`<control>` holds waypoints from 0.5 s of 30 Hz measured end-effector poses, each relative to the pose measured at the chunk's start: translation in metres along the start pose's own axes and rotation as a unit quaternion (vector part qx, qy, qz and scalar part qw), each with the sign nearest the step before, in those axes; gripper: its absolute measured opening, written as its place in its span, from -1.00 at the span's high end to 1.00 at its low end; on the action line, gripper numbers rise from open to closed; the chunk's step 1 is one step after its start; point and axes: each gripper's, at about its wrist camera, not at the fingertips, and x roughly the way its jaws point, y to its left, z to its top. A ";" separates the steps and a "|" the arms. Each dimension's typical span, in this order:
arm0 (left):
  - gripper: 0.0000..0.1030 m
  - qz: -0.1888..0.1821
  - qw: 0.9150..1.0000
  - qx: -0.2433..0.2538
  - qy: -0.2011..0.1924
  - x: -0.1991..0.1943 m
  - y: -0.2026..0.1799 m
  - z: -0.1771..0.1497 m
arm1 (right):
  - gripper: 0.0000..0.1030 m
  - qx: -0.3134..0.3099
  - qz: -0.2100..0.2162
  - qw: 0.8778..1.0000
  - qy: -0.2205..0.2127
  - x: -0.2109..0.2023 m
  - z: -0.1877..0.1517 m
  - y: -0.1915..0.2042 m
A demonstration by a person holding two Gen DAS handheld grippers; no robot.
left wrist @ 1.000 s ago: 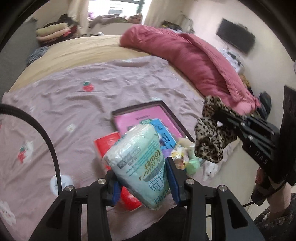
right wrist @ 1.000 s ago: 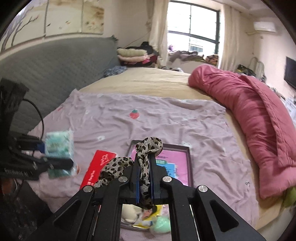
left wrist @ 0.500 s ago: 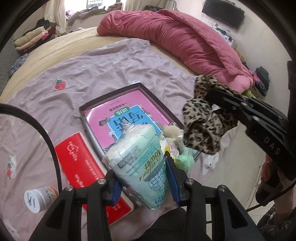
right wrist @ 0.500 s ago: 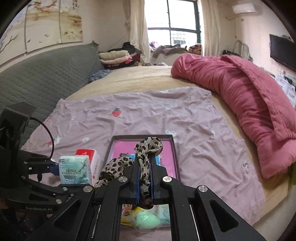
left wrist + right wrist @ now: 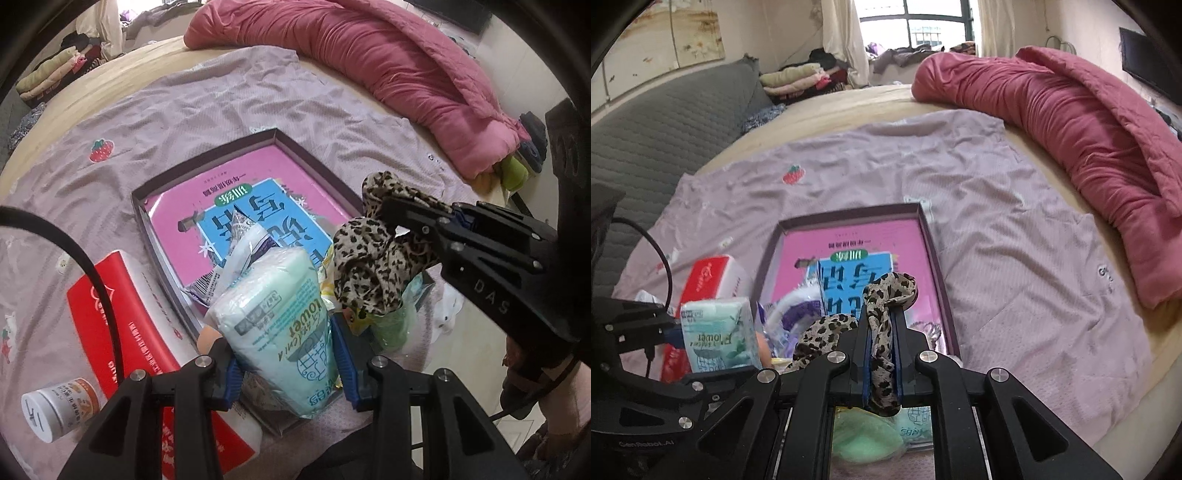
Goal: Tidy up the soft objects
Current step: 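Carry the wipes pack and scrunchie with both grippers over the tray and lower them, then open both grippers to release the wipes pack and scrunchie into the tray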
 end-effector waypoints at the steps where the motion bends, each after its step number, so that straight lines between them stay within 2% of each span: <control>1: 0.16 0.000 1.000 0.000 0.002 0.003 0.000 0.000 | 0.80 -0.003 -0.003 1.000 0.004 0.004 -0.002 0.000; 3: 0.16 0.001 1.000 0.004 0.010 0.011 0.001 0.000 | 0.77 -0.008 0.000 1.000 0.014 0.012 -0.005 0.002; 9: 0.16 0.006 1.000 0.007 0.016 0.024 0.003 0.000 | 0.43 -0.014 -0.001 1.000 0.024 0.022 -0.009 0.002; 14: 0.14 0.006 1.000 0.003 0.019 0.027 0.007 0.003 | 0.37 -0.022 -0.009 1.000 0.011 0.016 -0.006 0.003; 15: 0.14 0.005 1.000 0.002 0.019 0.028 0.007 0.004 | 0.25 -0.024 -0.012 1.000 0.006 0.013 -0.005 0.003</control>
